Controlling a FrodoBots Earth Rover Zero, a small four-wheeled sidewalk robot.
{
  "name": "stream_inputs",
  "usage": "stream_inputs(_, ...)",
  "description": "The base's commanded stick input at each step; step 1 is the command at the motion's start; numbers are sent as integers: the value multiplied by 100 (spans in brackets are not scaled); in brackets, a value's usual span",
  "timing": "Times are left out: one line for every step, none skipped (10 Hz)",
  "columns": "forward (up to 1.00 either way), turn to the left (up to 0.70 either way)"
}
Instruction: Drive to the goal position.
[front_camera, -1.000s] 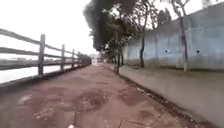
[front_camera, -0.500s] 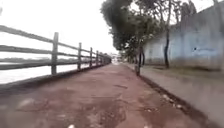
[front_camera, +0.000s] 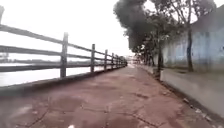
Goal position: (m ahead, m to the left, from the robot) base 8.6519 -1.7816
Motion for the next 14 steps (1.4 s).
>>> stream_inputs(100,-30)
stream_inputs(100,-30)
stream_inputs(100,-30)
stream_inputs(100,-30)
stream_inputs(100,-30)
stream_inputs(100,-30)
stream_inputs(100,-30)
stream_inputs(100,-30)
stream_inputs(100,-11)
stream_inputs(100,10)
stream_inputs(100,10)
stream_inputs(100,10)
stream_inputs(100,10)
stream_inputs(100,10)
